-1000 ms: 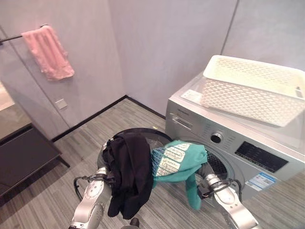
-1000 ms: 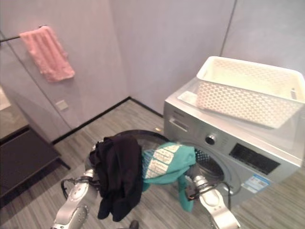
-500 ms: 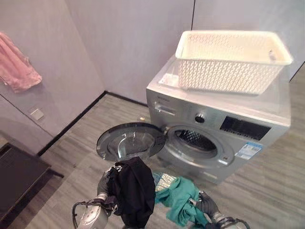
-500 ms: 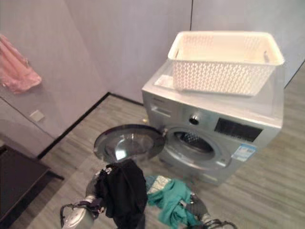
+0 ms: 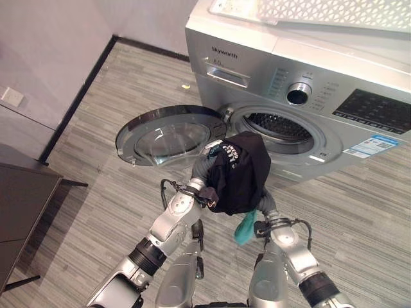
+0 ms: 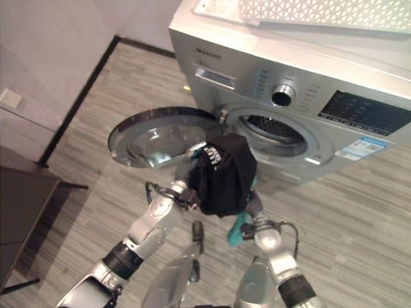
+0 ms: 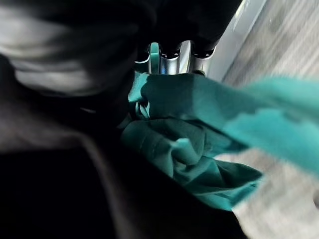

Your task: Grab the laundry basket,head to the washer,open it,put in the laundry and shut it.

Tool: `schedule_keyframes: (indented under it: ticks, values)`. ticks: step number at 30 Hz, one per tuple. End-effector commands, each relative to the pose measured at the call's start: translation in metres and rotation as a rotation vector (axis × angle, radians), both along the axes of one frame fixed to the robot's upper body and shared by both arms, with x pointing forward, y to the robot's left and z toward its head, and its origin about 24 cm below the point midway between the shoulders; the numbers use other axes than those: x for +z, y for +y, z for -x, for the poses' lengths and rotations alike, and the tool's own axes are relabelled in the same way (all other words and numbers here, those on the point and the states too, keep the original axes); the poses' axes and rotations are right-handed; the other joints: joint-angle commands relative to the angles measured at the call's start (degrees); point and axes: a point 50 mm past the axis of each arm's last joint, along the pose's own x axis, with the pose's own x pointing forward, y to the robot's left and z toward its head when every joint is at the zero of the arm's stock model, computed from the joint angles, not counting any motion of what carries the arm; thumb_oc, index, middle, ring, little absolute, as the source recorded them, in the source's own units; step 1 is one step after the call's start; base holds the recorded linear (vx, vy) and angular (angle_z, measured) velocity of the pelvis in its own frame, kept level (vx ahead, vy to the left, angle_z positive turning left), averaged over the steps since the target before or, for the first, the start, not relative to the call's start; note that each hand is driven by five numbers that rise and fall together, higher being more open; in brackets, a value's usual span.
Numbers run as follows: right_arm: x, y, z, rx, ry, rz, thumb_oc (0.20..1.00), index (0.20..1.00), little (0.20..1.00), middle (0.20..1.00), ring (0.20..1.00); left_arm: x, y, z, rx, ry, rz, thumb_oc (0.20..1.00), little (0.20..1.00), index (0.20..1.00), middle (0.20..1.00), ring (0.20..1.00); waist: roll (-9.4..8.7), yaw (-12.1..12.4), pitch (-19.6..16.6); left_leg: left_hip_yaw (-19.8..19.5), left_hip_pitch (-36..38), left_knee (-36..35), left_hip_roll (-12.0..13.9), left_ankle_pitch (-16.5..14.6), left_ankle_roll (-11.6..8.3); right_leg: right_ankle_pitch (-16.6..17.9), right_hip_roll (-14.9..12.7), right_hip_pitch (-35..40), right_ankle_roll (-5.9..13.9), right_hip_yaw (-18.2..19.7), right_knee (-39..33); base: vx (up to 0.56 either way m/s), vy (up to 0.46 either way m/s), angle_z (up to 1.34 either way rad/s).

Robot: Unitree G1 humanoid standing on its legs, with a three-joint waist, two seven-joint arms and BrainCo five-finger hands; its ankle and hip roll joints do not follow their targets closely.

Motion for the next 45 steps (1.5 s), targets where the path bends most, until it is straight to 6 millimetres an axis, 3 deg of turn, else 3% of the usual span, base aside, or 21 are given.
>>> schedule_keyframes:
  ticks: [1,3,4,5,9,11,13,15,16,23,27,33,39,45]
  values:
    - [0.015,0.006,-0.002,-0.070,-0.111,-0.059,0.200,0.200,0.200,0.200,0.200,0.013,0.007,0.005,0.043,-0.087,0.076,0.200,0.200,0.200,0.200,0.200,0.19,1.1,-3.0,-0.2,-3.2,5.4,-1.5,-10.7,3.20,-6.5,-4.1,-1.4,-1.12,-0.2,6.5,-0.04,0.004,0.09]
    - [0.027,0.004,-0.013,-0.130,-0.156,-0.083,0.200,0.200,0.200,0.200,0.200,0.017,0.003,0.005,0.030,-0.097,0.080,0.200,0.200,0.200,0.200,0.200,0.44,1.5,-2.3,-0.6,-5.2,6.4,-1.9,-10.7,3.18,-6.6,-4.4,-2.3,-1.13,-0.5,6.9,-0.08,0.013,0.35]
    - [0.051,-0.006,-0.026,-0.228,-0.257,-0.085,0.200,0.200,0.200,0.200,0.200,0.016,0.001,0.005,0.026,-0.095,0.082,0.200,0.200,0.200,0.200,0.200,1.15,2.4,-1.4,-1.7,-9.8,8.4,-2.7,-10.6,3.15,-6.2,-4.9,-4.4,-1.27,-1.2,7.3,-0.09,0.028,0.56]
    - [0.061,-0.017,-0.033,-0.289,-0.297,-0.082,0.200,0.200,0.200,0.200,0.200,0.017,0.005,0.007,0.028,-0.103,0.087,0.200,0.200,0.200,0.200,0.200,1.51,3.1,-1.5,-2.2,-11.7,9.1,-3.1,-10.6,3.16,-6.0,-5.0,-5.3,-1.24,-1.7,7.1,-0.07,0.031,0.45]
    - [0.092,-0.032,-0.052,-0.442,-0.399,-0.112,0.200,0.200,0.200,0.200,0.200,0.017,0.004,0.012,0.004,-0.111,0.102,0.200,0.200,0.200,0.200,0.200,2.49,5.7,-1.3,-3.3,-14.8,10.1,-3.9,-10.7,3.20,-5.7,-5.2,-6.2,-1.08,-2.8,6.7,0.00,0.004,0.23]
    - [0.099,-0.037,-0.055,-0.474,-0.424,-0.124,0.200,0.200,0.200,0.200,0.200,0.018,0.005,0.013,0.001,-0.116,0.101,0.200,0.200,0.200,0.200,0.200,2.70,6.2,-1.2,-3.6,-15.5,10.5,-4.1,-10.7,3.19,-5.6,-5.4,-6.5,-1.05,-2.9,6.7,0.00,-0.014,0.11]
    - [0.122,-0.055,-0.059,-0.575,-0.505,-0.161,0.200,0.200,0.200,0.200,0.200,0.017,0.006,0.014,-0.005,-0.119,0.096,0.200,0.200,0.200,0.200,0.200,3.38,7.6,-1.1,-4.2,-16.9,10.7,-4.8,-10.6,3.00,-5.8,-5.5,-6.5,-1.03,-3.5,6.4,0.01,-0.024,0.17]
    - [0.131,-0.065,-0.056,-0.614,-0.549,-0.165,0.200,0.200,0.200,0.200,0.200,0.016,0.008,0.014,-0.004,-0.120,0.090,0.200,0.200,0.200,0.200,0.200,3.48,8.0,-1.5,-4.8,-17.1,10.8,-4.9,-11.6,2.53,-6.7,-5.3,-6.1,-0.44,-3.5,6.2,0.08,-0.037,0.16]
    - [0.138,-0.074,-0.053,-0.644,-0.583,-0.156,0.200,0.200,0.200,0.200,0.200,0.013,0.011,0.014,-0.001,-0.114,0.085,0.200,0.200,0.200,0.200,0.200,3.75,8.4,-1.2,-4.9,-18.1,10.9,-5.3,-10.7,2.79,-5.9,-5.6,-6.5,-0.84,-4.5,6.1,0.13,-0.064,0.21]
    - [0.152,-0.091,-0.049,-0.711,-0.650,-0.162,0.200,0.200,0.200,0.200,0.200,0.003,0.024,0.014,0.039,-0.084,0.074,0.200,0.200,0.200,0.200,0.200,3.36,9.1,-2.1,-6.3,-19.3,12.1,-5.5,-12.6,2.62,-7.4,-5.1,-6.1,-0.54,-4.3,5.9,0.05,-0.023,0.09]
    - [0.153,-0.091,-0.050,-0.720,-0.648,-0.176,0.200,0.200,0.200,0.200,0.200,0.003,0.025,0.015,0.047,-0.081,0.079,0.200,0.200,0.200,0.200,0.200,3.07,9.2,-2.1,-6.0,-19.9,12.8,-5.6,-13.1,2.81,-7.4,-5.1,-6.5,-0.57,-4.0,5.8,0.00,0.000,0.00]
    - [0.151,-0.112,-0.053,-0.799,-0.614,-0.249,0.200,0.200,0.200,0.200,0.200,0.003,0.028,0.015,0.046,-0.079,0.076,0.200,0.200,0.200,0.200,0.200,2.68,9.2,-1.8,-5.7,-21.6,14.1,-5.7,-14.0,3.27,-7.1,-5.0,-8.1,-0.51,-3.1,6.0,0.00,0.005,-0.01]
    - [0.152,-0.144,-0.055,-0.865,-0.554,-0.142,0.200,0.200,0.200,0.200,0.200,0.002,0.036,0.016,0.060,-0.087,0.061,0.200,0.200,0.200,0.200,0.200,2.41,9.6,-1.9,-5.6,-22.5,14.7,-5.8,-14.4,3.28,-7.0,-5.0,-8.9,-0.41,-2.9,6.1,0.00,0.000,0.00]
    - [0.172,-0.178,-0.063,-0.888,-0.511,-0.169,0.200,0.200,0.200,0.200,0.200,-0.003,0.046,0.015,0.076,-0.077,0.028,0.200,0.200,0.200,0.200,0.200,1.43,10.5,-1.5,-4.7,-24.0,15.7,-5.6,-14.8,2.93,-6.6,-4.7,-10.3,-0.24,-2.4,5.8,0.00,-0.008,-0.05]
